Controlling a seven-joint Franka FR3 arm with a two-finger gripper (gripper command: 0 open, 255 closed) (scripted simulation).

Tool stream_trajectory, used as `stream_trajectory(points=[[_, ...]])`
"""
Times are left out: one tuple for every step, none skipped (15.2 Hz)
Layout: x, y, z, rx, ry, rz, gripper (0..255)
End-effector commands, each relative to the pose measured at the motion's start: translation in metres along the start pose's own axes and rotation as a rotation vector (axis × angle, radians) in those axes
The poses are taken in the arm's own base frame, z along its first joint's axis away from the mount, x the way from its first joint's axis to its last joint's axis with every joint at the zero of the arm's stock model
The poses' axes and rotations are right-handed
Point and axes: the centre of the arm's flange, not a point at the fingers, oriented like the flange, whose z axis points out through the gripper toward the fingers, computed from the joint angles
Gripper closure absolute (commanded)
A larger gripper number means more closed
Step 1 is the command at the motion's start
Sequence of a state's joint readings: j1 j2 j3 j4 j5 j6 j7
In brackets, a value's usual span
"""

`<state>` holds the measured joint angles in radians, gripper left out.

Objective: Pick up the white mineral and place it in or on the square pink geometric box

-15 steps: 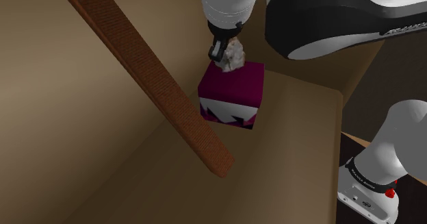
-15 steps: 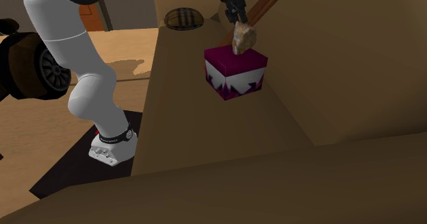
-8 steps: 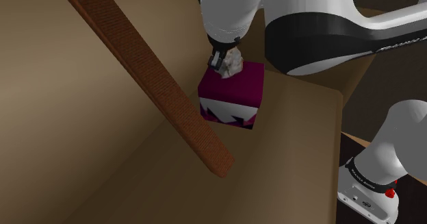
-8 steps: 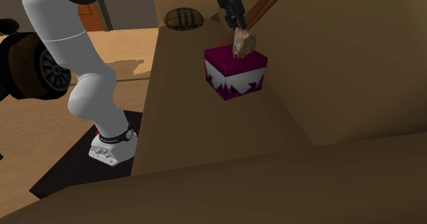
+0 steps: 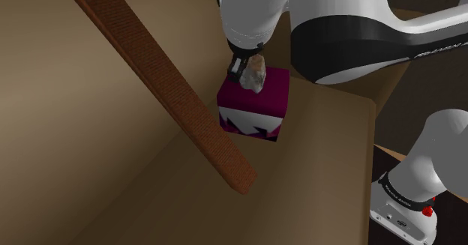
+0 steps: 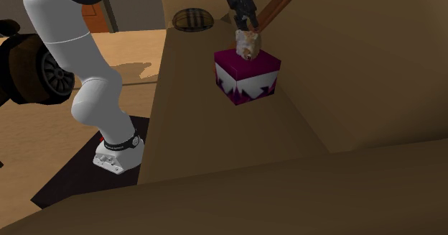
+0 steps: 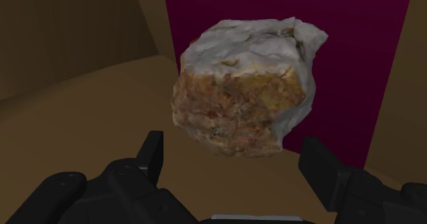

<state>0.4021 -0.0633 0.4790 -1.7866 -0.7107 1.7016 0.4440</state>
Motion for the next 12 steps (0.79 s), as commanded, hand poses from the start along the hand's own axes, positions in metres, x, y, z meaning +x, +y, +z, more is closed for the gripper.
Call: stream_trajectory(points=[[-0.001, -0.001, 0.002, -0.003, -0.012, -0.001, 0], [-0.002, 0.0, 0.002, -0.003, -0.012, -0.001, 0], [0.001, 0.002, 0.005, -0.003, -0.011, -0.001, 0], [0.001, 0.002, -0.008, -0.003, -0.011, -0.001, 0], [0.002, 0.002, -0.021, -0.003, -0.011, -0.001, 0], [0.002, 0.002, -0.034, -0.003, -0.011, -0.001, 0], [0.002, 0.002, -0.045, -0.003, -0.011, -0.001, 0], [0.002, 0.002, -0.045, -0.003, -0.011, -0.001, 0], [0.002, 0.002, -0.045, -0.003, -0.011, -0.001, 0], [0.002, 0.002, -0.045, -0.003, -0.011, -0.001, 0], [0.002, 0.002, -0.045, -0.003, -0.011, -0.001, 0], [0.002, 0.002, -0.045, -0.003, -0.011, -0.001, 0]])
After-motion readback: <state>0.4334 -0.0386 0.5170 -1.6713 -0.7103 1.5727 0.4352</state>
